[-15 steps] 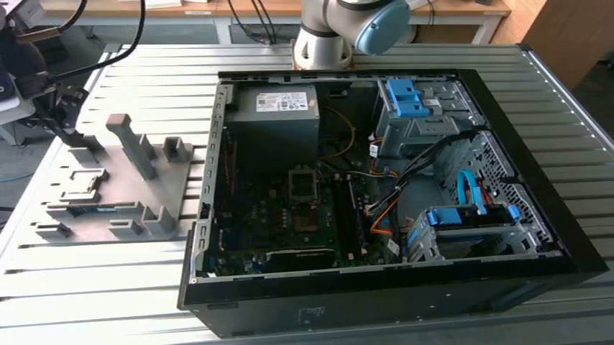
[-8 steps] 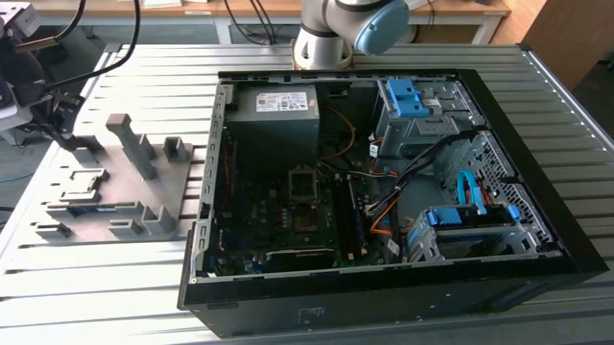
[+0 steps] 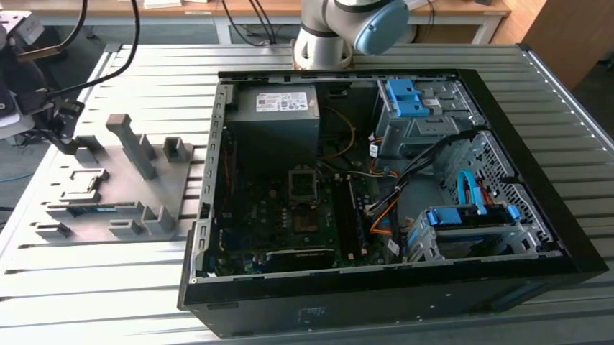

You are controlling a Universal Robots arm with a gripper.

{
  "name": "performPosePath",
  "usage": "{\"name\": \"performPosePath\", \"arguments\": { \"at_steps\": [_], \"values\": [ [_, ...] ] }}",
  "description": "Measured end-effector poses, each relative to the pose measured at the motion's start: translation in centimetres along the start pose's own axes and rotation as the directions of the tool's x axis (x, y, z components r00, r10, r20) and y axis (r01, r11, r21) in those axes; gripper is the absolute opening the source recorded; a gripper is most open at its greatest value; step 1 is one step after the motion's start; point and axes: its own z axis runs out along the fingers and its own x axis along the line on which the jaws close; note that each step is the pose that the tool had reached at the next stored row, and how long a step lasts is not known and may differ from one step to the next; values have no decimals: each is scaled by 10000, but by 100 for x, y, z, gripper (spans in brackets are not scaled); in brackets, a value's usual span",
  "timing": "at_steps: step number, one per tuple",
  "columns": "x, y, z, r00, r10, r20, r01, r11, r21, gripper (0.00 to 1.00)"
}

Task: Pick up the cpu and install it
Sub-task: 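Reach for the cpu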

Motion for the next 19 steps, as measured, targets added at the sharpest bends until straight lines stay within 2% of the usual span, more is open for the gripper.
{"name": "performPosePath", "arguments": {
  "at_steps": [4, 6, 8, 12, 19],
  "values": [
    [1, -1, 15, 9992, -212, -346, 213, 9998, 29, 10],
    [0, -1, 24, 9978, -476, -452, 479, 9988, 62, 10],
    [0, -2, 32, 9958, -745, -528, 751, 9971, 106, 10],
    [3, 27, 80, 9952, -816, -536, 834, 9960, 322, 10],
    [16, 53, 207, 9950, -836, -542, 856, 9957, 346, 10]
  ]
}}
